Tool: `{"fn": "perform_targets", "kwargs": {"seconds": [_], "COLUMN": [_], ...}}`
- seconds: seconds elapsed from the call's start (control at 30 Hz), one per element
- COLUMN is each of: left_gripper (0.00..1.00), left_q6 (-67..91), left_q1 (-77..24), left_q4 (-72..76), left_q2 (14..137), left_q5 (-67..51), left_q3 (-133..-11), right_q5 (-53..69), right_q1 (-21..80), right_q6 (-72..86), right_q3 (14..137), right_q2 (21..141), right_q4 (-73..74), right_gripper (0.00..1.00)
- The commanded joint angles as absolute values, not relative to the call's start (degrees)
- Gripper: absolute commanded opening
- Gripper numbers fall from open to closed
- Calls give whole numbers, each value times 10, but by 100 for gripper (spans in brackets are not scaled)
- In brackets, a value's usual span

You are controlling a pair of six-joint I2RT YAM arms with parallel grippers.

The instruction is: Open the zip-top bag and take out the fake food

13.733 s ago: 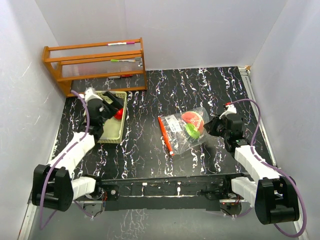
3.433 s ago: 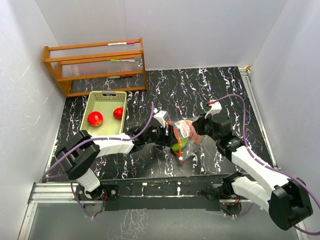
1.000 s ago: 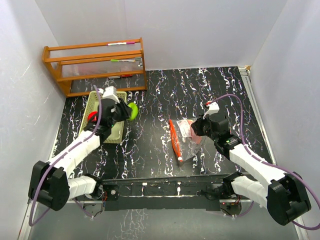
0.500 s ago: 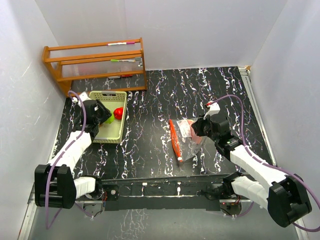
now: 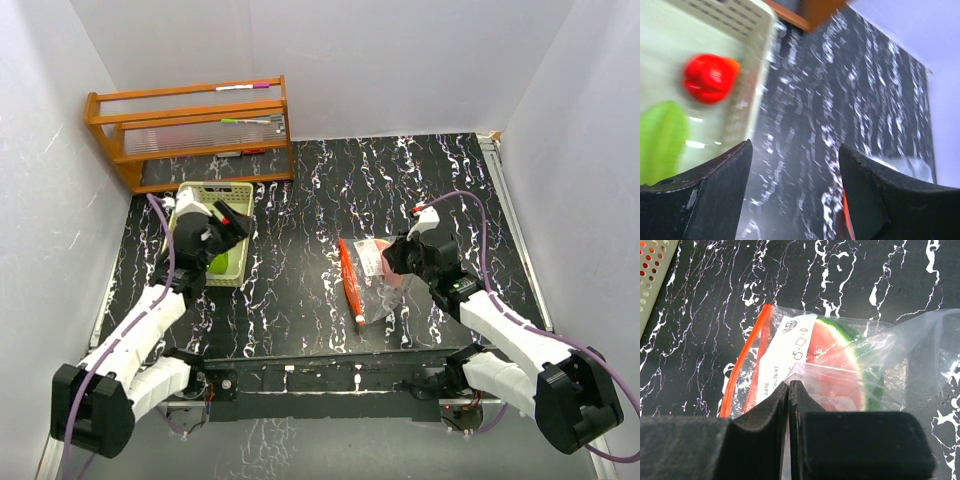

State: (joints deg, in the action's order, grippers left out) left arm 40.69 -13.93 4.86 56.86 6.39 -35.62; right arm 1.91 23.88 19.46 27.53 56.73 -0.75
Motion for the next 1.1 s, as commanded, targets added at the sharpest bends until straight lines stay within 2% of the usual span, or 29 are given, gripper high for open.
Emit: {"fn": "perform_targets", "kwargs": {"seconds": [0.0, 0.07, 0.13, 0.27, 0.37, 0.67, 0.87, 1.0, 1.07], "left_gripper": [67, 67, 62, 45, 37, 32, 32, 23, 23], "left_q6": [449, 474, 493, 506, 516, 542, 539, 555, 569], "left_q1": [-239, -298, -354, -439, -478, -499, -498, -494, -488], "left_q4": [76, 113, 149, 189, 243, 334, 340, 353, 370], "left_q2": [589, 607, 638, 715, 777, 963, 1008, 1036, 1057], "left_q5": [38, 43, 57, 77, 64, 9, 2, -3, -31], "left_q3": [-354, -334, -321, -328, -341, -417, -463, -480, -489], "right_q5": [18, 17, 17, 15, 12, 10, 10, 14, 21], "right_q1": [237, 237, 237, 237, 237, 237, 237, 237, 237], "right_q6": [193, 192, 194, 196, 195, 196, 195, 198, 199], "right_q3": [294, 296, 296, 292, 294, 294, 287, 283, 282], "right_q2": [568, 567, 564, 544, 534, 506, 503, 501, 497], "right_q4": [-44, -45, -41, -38, -30, -5, 0, -1, -1], "right_gripper": [8, 8, 8, 8, 8, 8, 8, 8, 8]}}
